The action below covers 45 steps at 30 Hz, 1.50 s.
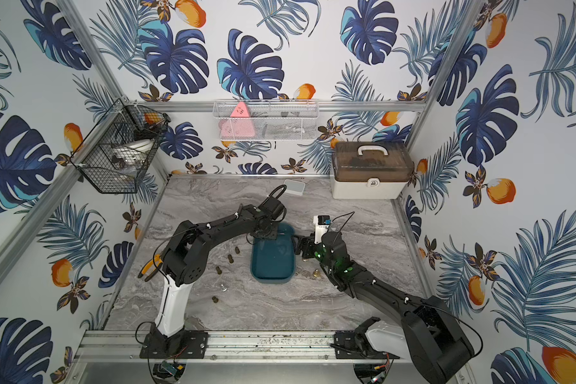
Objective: Put the chess pieces into the storage box
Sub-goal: Place the chess piece in the storage box, then pick up the chess piece at the center of the board.
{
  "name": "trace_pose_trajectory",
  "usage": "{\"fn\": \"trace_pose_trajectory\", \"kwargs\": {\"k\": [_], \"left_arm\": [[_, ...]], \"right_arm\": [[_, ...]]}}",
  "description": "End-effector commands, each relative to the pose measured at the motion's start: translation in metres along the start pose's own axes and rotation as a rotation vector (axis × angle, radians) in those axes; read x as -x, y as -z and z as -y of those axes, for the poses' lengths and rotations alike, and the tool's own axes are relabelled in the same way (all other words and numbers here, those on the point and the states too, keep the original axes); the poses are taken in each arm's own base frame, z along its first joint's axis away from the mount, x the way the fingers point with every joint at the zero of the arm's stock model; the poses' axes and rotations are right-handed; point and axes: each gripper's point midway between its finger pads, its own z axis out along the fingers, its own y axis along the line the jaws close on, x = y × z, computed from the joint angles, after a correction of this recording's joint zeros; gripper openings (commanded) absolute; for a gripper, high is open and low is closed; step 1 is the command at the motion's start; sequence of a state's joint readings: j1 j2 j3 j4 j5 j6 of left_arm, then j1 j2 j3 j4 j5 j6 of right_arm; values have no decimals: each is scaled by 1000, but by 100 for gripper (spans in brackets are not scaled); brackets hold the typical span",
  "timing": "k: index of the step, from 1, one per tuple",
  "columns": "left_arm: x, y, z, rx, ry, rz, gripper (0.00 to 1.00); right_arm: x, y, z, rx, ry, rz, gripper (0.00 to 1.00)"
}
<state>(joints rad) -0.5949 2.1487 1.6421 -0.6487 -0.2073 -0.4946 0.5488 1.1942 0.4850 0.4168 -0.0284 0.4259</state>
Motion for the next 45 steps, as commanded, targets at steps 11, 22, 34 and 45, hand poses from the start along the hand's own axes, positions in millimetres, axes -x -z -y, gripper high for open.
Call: {"fn": "trace_pose_trajectory", "kwargs": {"k": [11, 22, 34, 45], "left_arm": [[14, 48, 1, -53, 11, 52, 37], [-7, 170, 21, -450, -28, 385, 56], [-73, 162, 33, -574, -105, 311, 58], [-67, 163, 33, -562, -95, 329, 58]], "right_arm": [[28, 0, 0, -42, -75, -55, 89], [43, -15, 95, -472, -155, -497, 63], [6, -50, 124, -570, -66, -713, 45], [-11, -84, 125, -572, -30, -772, 39]]}}
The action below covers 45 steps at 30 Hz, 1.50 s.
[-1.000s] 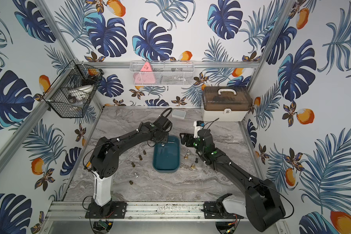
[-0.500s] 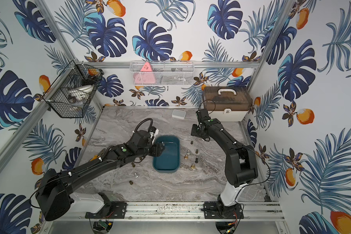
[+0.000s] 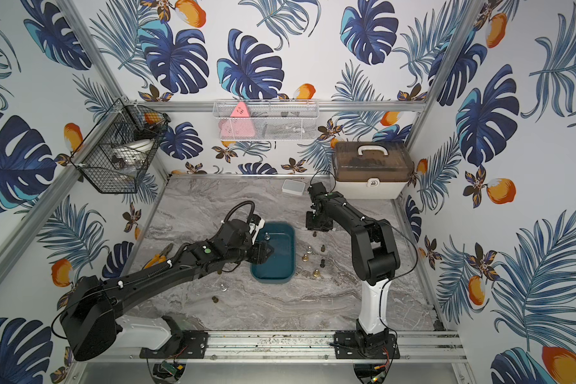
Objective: Put the chess pieces into the storage box
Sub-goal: Pick up the chess piece at the center of the board.
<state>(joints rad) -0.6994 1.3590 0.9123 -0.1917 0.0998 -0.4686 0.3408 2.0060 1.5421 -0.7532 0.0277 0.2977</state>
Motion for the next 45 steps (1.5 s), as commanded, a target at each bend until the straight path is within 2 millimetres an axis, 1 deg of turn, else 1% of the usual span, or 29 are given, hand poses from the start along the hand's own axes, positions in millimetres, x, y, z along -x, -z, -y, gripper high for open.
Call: {"fn": "trace_pose_trajectory", "kwargs": {"k": [1, 8, 10, 12, 21, 28, 45], "left_arm": [[9, 0, 3, 0, -18, 27, 58], [6, -3, -2, 23, -18, 15, 59], [4, -6, -3, 21, -13, 11, 59], [4, -7, -2, 19, -13, 7, 59], [1, -9, -6, 38, -12, -11, 58], [0, -11, -6, 40, -9, -19, 58], [-1, -12, -8, 52, -10, -24, 58]], "right_arm": [[-2, -10, 3, -30, 15, -37, 38], [-3, -22, 2, -50, 30, -51, 35], [-3, -23, 2, -51, 28, -52, 34], [-3, -24, 1, -48, 31, -52, 31], [-3, -31, 3, -62, 30, -54, 27], [-1, -29, 1, -60, 33, -40, 22], [-2, -34, 2, -75, 40, -45, 15]]}}
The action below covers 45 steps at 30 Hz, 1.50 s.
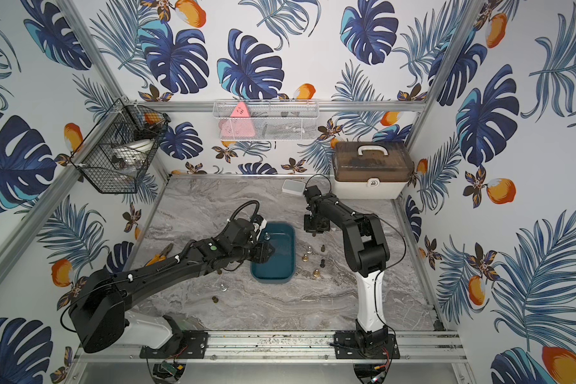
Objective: Put the chess pieces into the storage box
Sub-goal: Pick up the chess piece at the center of the board, then place the chess piece in the storage box.
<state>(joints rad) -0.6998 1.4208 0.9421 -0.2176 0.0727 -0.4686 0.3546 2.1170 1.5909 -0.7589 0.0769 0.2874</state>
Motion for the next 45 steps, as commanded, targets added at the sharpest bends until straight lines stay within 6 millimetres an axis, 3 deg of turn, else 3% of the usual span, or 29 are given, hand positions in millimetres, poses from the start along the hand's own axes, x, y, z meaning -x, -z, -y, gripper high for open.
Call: {"fn": "trace_pose_trajectory", "kwargs": {"k": [1, 11, 20, 21, 25, 31, 36, 40, 45], "left_arm": [[4, 2, 1, 2, -15, 16, 58], [6, 4, -5, 37, -8, 26, 58], [14, 26, -25, 102, 104, 28, 58], [15, 29, -26, 71, 138, 20, 58], [24, 51, -42, -24, 263, -12, 58], [16, 75, -59, 11, 161, -57, 59], [7, 77, -70, 13, 143, -53, 59], [10, 81, -77, 39, 145, -12, 59], [12, 93, -86, 110, 115, 25, 59]], "right_arm": [[1, -1, 1, -13, 13, 1, 15], [2, 3, 3, -23, 17, 11, 11], [5, 39, -6, -12, 35, 61, 10], [8, 55, -10, 6, 40, 92, 10], [2, 81, -37, 50, 97, 121, 10], [-21, 105, -105, 167, 222, 147, 10], [-40, 94, -155, 212, 314, 112, 10], [-41, 66, -169, 177, 346, 76, 10], [-38, 44, -169, 130, 358, 65, 10]]}}
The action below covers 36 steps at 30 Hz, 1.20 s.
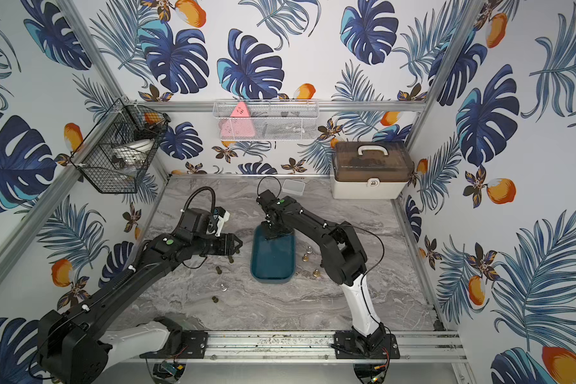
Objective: Put the chess pieces into the storage box
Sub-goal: Place the chess piece in the storage box.
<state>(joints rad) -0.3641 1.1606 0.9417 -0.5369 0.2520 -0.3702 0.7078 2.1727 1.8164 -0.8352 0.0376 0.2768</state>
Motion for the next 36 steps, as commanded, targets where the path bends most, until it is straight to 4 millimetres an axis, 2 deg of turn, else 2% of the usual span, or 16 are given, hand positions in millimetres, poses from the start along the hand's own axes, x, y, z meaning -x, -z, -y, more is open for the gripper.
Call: {"fn": "trace_pose_trajectory", "kwargs": {"k": [1, 8, 20, 36], "left_arm": [[4, 6, -9, 55, -34, 32, 59], [4, 5, -4, 24, -24, 34, 59], [2, 3, -5, 26, -20, 28, 59], [2, 2, -6, 29, -18, 20, 59]], "right_arm": [[1, -8, 4, -31, 13, 0, 10], [5, -23, 11, -79, 8, 8, 10], [16, -34, 20, -105, -6, 35, 10], [6, -43, 18, -83, 0, -8, 12]]}}
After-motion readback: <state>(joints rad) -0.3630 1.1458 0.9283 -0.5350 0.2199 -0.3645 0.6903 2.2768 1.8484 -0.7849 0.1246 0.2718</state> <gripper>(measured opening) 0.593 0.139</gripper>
